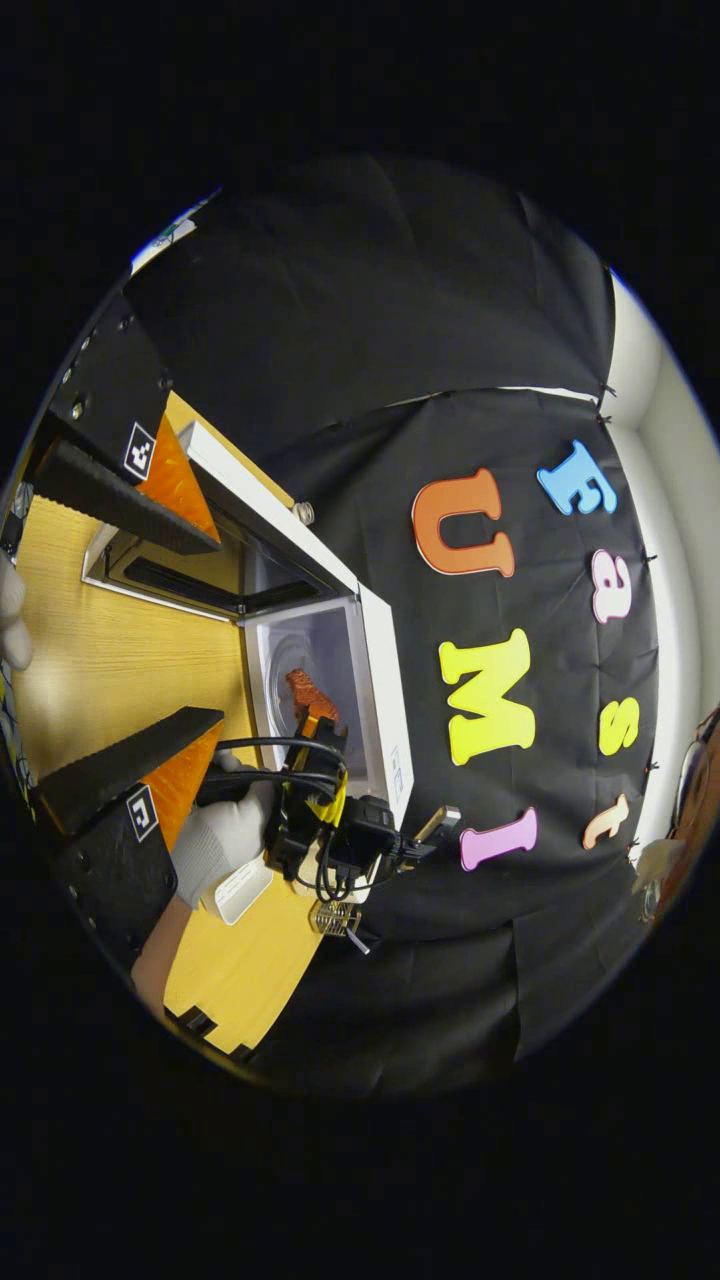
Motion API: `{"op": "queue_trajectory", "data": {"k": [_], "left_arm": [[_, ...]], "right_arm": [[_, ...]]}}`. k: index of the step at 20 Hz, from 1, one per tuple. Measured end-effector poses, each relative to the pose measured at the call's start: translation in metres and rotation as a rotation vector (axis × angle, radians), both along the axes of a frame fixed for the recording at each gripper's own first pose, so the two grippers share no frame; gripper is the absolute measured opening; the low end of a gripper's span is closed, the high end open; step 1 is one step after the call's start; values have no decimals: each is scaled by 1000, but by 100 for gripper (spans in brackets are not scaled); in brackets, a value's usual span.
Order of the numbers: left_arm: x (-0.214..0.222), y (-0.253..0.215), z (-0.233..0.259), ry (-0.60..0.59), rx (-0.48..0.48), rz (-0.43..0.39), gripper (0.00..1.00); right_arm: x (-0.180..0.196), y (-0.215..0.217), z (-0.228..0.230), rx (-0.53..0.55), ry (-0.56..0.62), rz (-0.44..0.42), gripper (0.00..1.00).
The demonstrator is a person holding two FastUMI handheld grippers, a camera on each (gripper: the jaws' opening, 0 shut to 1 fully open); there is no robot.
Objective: Open the microwave oven with the left hand, put the food in, and close the microwave oven.
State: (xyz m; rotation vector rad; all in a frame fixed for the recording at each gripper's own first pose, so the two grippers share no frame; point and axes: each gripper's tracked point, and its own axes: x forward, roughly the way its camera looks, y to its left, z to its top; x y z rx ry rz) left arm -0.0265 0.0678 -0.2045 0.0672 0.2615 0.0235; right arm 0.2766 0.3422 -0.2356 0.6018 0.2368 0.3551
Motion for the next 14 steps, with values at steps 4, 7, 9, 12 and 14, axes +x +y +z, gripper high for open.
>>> {"op": "queue_trajectory", "data": {"k": [4, 7, 9, 12, 14], "left_arm": [[2, 19, -21, 28, -2, 14, 95], [4, 27, -21, 32, -7, 13, 95], [7, 31, -21, 36, -6, 12, 94], [11, 33, -20, 35, 0, 6, 94], [14, 34, -16, 23, 10, -1, 94]], "right_arm": [[43, 9, -26, 0, 20, -104, 17], [66, 17, -34, -37, 3, -144, 17], [78, 23, -36, -36, -6, -148, 17], [87, 18, -46, -74, -9, -195, 17], [92, 13, -48, -115, -29, -225, 10]]}}
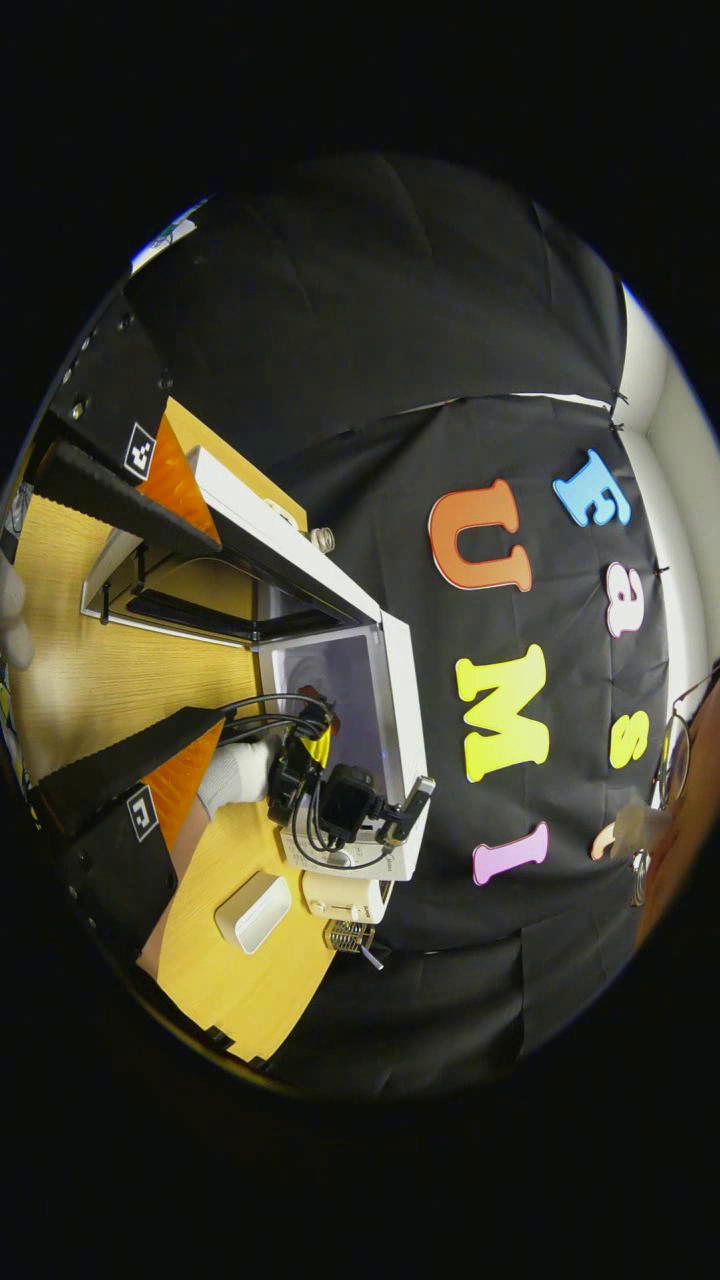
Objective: Open the microwave oven with the left hand, put the food in, and close the microwave oven.
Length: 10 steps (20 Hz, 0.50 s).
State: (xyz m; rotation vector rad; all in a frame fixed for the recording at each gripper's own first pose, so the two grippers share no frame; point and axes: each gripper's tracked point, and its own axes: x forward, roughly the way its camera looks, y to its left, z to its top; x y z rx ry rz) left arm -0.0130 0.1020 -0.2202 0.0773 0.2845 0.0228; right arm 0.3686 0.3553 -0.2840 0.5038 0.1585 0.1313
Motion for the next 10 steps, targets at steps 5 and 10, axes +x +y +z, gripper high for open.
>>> {"op": "queue_trajectory", "data": {"k": [5, 10], "left_arm": [[1, -2, 0, 8, -13, -8, 94], [4, -6, 2, 11, -27, -10, 94]], "right_arm": [[8, -9, -6, -134, -14, -36, 30], [8, -15, -9, -299, 6, -36, 60]]}}
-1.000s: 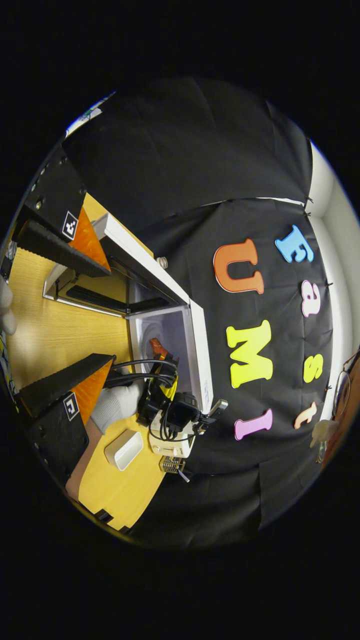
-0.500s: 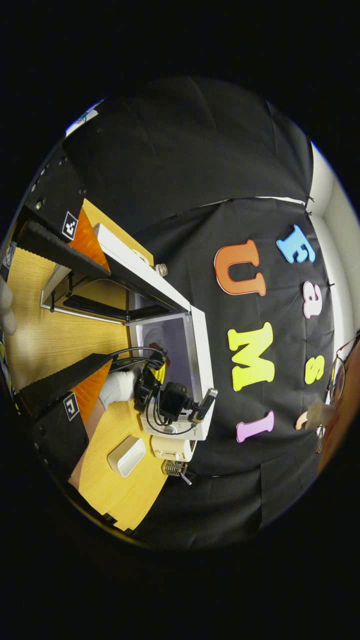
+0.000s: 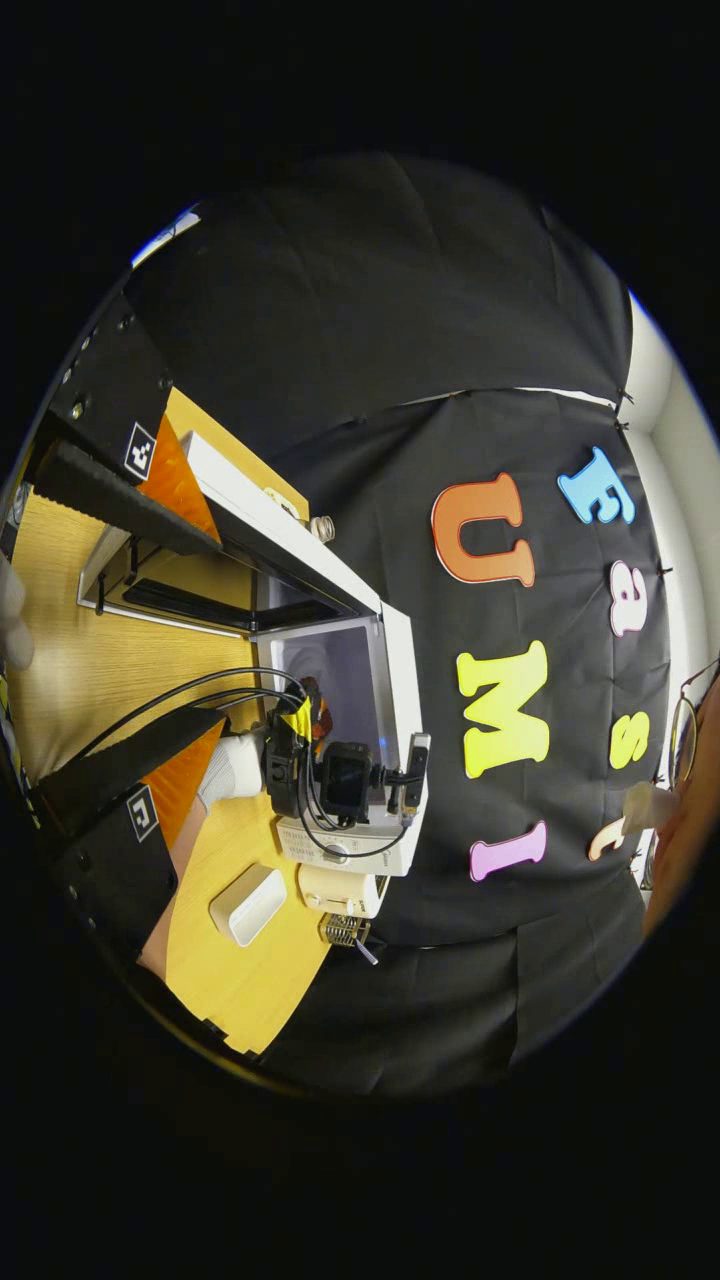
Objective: Open the microwave oven with the left hand, put the food in, and close the microwave oven.
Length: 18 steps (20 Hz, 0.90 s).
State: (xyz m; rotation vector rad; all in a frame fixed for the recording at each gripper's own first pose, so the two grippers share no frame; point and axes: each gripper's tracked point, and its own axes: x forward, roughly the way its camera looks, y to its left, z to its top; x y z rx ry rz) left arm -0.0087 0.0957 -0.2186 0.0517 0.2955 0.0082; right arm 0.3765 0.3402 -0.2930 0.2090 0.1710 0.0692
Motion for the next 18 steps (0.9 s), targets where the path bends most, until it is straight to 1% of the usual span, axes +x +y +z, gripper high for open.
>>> {"op": "queue_trajectory", "data": {"k": [1, 2, 3, 4, 5, 6, 9, 13, 15, 18], "left_arm": [[0, 0, 1, -1, -1, 0, 95], [0, -1, 3, -6, -1, -1, 94], [0, 0, 4, -7, 4, 0, 94], [-1, 0, 6, -10, 7, 0, 94], [-1, -1, 7, -11, 8, 2, 94], [-2, -1, 7, -11, 8, 5, 94], [-3, -3, 17, -21, 1, 14, 94], [-8, -5, 39, -53, 6, 22, 95], [-11, -3, 56, -75, 6, 29, 94], [-19, 2, 79, -110, -4, 44, 94]], "right_arm": [[-3, -1, 1, 8, 5, 3, 60], [-5, -7, 6, -10, -10, -15, 59], [-4, -15, 16, -21, -39, -28, 71], [-5, -16, 21, -18, -46, -28, 78], [-5, -13, 21, -1, -42, -9, 87], [-9, -14, 22, 4, -32, -3, 100], [-24, -19, 26, 0, -20, 6, 100], [-63, -27, 37, -11, 12, 35, 100], [-88, -31, 54, -26, 36, 74, 100], [-125, -49, 87, -39, 53, 105, 100]]}}
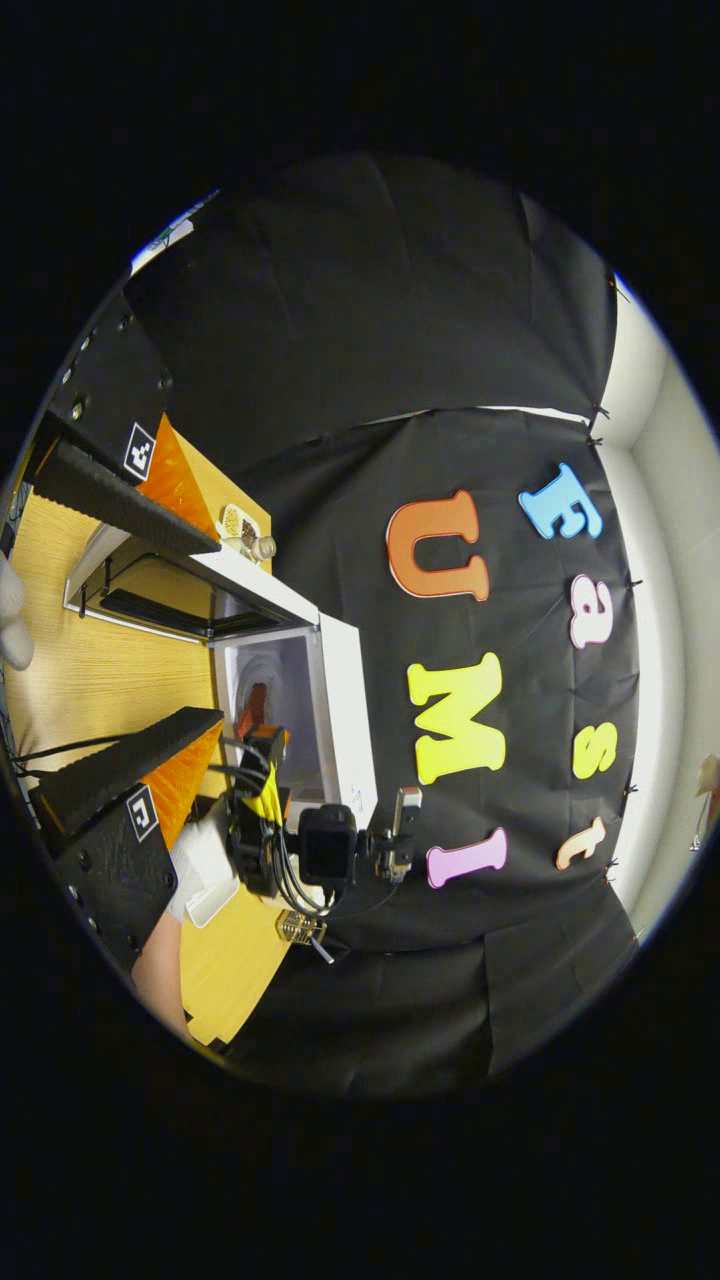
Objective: Open the microwave oven with the left hand, put the food in, and close the microwave oven.
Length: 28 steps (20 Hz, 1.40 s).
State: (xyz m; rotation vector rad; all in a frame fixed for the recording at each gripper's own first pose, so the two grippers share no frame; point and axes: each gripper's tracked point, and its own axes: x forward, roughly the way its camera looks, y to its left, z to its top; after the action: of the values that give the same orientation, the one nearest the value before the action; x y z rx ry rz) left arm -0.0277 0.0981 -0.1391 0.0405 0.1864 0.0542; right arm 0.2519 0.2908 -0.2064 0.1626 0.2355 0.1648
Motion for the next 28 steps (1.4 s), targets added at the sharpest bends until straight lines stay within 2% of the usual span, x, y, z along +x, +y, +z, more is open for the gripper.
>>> {"op": "queue_trajectory", "data": {"k": [1, 2, 6, 7, 10, 11, 12, 13, 14, 16, 17, 18, 19, 20, 21, 22, 23, 28], "left_arm": [[-2, 2, 6, -8, -1, 6, 94], [-5, 5, 9, -9, -2, 13, 94], [-13, 12, 14, -10, -25, 29, 94], [-14, 13, 16, -11, -36, 30, 94], [-12, 20, 14, -2, -78, 53, 94], [-11, 23, 14, -2, -89, 63, 89], [-10, 27, 13, 0, -96, 71, 94], [-9, 32, 10, 4, -100, 78, 94], [-7, 33, 6, 10, -99, 75, 94], [-4, 41, -1, 18, -96, 85, 86], [-2, 44, -5, 25, -107, 81, 70], [-2, 42, -8, 23, -143, 64, 45], [-3, 44, -8, 25, -179, 53, 34], [-3, 50, -10, 18, -191, 63, 10], [-4, 57, -10, 13, -174, 69, 14], [-4, 67, -9, 2, -133, 92, 10], [-1, 78, -15, 0, -89, 120, 0], [3, 106, -24, -15, -1, 151, 0]], "right_arm": [[-14, -7, 14, -11, -3, 17, 91], [-28, -14, 28, -26, 0, 29, 90], [-89, -46, 78, -42, 1, 75, 91], [-103, -60, 90, -65, -15, 70, 100], [-143, -95, 120, -111, -35, 71, 100], [-155, -110, 131, -137, -51, 61, 100], [-163, -128, 142, -147, -68, 31, 100], [-173, -143, 151, -142, -79, 13, 90], [-184, -156, 154, -138, -77, -1, 100], [-203, -180, 156, -139, -76, -41, 100], [-210, -190, 154, -140, -70, -58, 100], [-216, -199, 150, -145, -56, -72, 100], [-222, -206, 145, -159, -44, -84, 100], [-227, -213, 143, -173, -30, -95, 100], [-229, -217, 141, -178, -25, -98, 100], [-231, -220, 141, -182, -19, -103, 100], [-233, -222, 143, -180, -17, -105, 100], [-236, -223, 146, -184, -17, -103, 100]]}}
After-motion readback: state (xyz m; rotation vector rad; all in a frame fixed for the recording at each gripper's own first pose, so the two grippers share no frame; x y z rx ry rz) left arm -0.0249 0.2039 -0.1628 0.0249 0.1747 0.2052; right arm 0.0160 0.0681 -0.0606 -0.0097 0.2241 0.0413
